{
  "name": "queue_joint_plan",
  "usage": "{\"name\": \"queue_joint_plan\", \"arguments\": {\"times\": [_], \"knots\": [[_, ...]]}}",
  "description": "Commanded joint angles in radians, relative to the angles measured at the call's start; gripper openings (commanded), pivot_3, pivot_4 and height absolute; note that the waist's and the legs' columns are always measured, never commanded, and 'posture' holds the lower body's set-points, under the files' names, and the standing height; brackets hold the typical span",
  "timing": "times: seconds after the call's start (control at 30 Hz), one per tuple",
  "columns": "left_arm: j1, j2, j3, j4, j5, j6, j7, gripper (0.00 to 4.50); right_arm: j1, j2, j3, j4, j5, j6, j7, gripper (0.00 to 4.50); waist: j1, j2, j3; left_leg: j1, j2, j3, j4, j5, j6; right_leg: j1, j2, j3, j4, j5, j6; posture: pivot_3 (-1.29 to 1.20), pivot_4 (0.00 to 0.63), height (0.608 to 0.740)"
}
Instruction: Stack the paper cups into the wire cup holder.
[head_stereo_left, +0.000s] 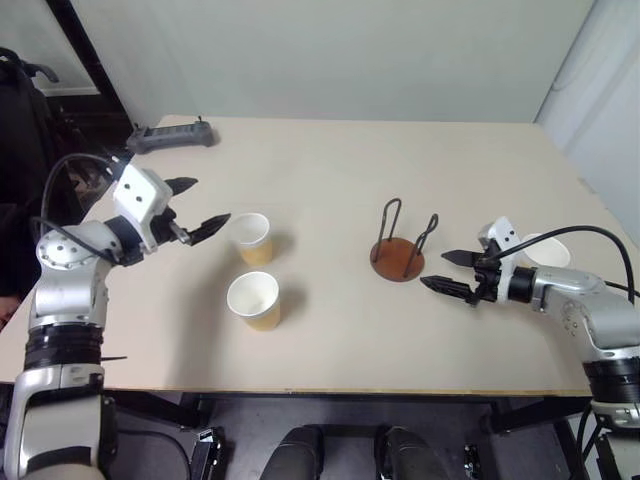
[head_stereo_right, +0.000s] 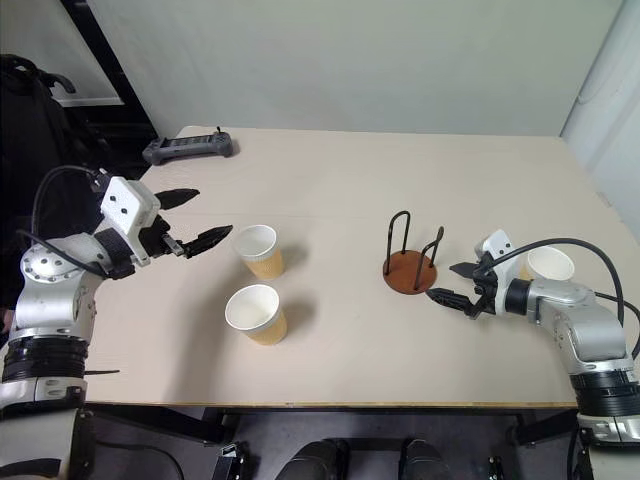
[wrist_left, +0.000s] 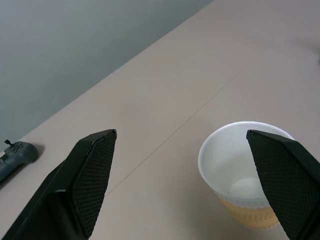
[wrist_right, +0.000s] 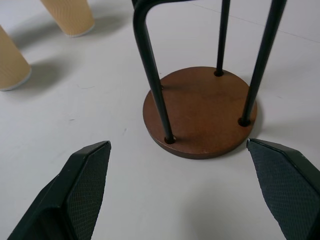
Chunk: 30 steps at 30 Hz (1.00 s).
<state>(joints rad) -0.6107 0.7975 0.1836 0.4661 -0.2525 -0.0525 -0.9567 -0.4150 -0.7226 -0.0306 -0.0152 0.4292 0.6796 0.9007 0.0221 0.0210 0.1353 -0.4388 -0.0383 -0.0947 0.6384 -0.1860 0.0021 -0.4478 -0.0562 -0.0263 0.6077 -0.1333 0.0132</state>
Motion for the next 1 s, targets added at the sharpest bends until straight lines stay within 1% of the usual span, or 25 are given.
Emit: {"name": "queue_joint_plan", "arguments": {"times": [0.03, 0.23, 0.37, 0.6, 0.8, 1.0], "knots": [[-0.032, 0.005, 0.013, -0.006, -0.003, -0.022, 0.0, 4.45, 0.004, -0.002, -0.05, -0.042, 0.02, 0.018, -0.024, 4.5, 0.0, 0.0, 0.0, 0.0, 0.0, 0.0, 0.0, 0.0, 0.0, 0.0, 0.0, 0.0, 0.0, 0.0, 0.0, 0.0, 0.15, 0.74], [-0.044, 0.004, 0.011, 0.006, -0.003, -0.025, -0.002, 4.45, 0.007, 0.008, -0.065, -0.048, 0.038, 0.034, -0.035, 4.5, 0.0, 0.0, 0.0, 0.0, 0.0, 0.0, 0.0, 0.0, 0.0, 0.0, 0.0, 0.0, 0.0, 0.0, 0.0, 0.0, 0.15, 0.74], [-0.045, 0.003, 0.009, 0.008, -0.002, -0.024, -0.002, 4.45, 0.018, 0.007, -0.049, -0.054, 0.019, -0.003, -0.028, 4.5, 0.0, 0.0, 0.0, 0.0, 0.0, 0.0, 0.0, 0.0, 0.0, 0.0, 0.0, 0.0, 0.0, 0.0, 0.0, 0.0, 0.15, 0.74], [-0.05, 0.005, 0.008, 0.011, -0.001, -0.024, -0.005, 4.45, 0.031, 0.007, -0.036, -0.072, 0.027, 0.007, -0.02, 4.5, 0.0, 0.0, 0.0, 0.0, 0.0, 0.0, 0.0, 0.0, 0.0, 0.0, 0.0, 0.0, 0.0, 0.0, 0.001, 0.0, 0.15, 0.74], [-0.059, 0.006, 0.005, 0.016, 0.003, -0.027, -0.008, 4.45, 0.042, 0.044, -0.007, -0.101, 0.014, 0.003, -0.045, 4.5, 0.0, 0.0, 0.0, 0.0, 0.0, 0.0, 0.0, 0.0, 0.0, 0.0, 0.0, 0.0, 0.0, 0.0, 0.001, 0.0, 0.15, 0.74], [-0.056, 0.002, 0.004, 0.008, 0.003, -0.025, -0.006, 4.45, 0.029, 0.055, -0.005, -0.099, 0.011, -0.003, -0.052, 4.5, 0.0, 0.0, 0.0, 0.0, 0.0, 0.0, 0.0, 0.0, 0.0, 0.0, 0.0, 0.0, 0.0, 0.0, 0.001, 0.0, 0.15, 0.74]]}}
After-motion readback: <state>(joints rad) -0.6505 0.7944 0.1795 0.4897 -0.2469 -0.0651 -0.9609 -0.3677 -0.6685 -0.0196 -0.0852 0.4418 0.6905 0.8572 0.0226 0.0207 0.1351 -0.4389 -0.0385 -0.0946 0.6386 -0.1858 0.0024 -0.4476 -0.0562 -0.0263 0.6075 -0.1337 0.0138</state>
